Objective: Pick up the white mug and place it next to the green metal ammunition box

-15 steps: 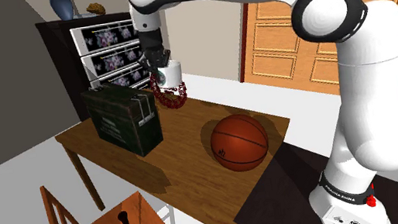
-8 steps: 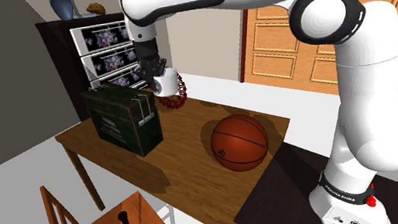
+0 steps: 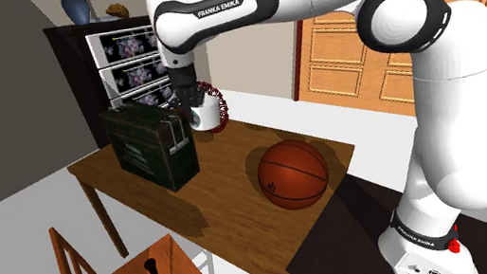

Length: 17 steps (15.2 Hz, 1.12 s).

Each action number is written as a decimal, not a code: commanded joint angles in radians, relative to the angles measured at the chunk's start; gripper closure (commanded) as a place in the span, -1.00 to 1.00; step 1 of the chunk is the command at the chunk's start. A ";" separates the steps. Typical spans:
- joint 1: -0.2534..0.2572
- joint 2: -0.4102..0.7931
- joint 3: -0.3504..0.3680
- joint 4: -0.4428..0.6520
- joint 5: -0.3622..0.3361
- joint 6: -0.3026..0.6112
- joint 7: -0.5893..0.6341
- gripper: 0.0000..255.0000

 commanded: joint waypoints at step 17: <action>-0.001 0.033 -0.001 -0.195 -0.004 0.229 0.012 1.00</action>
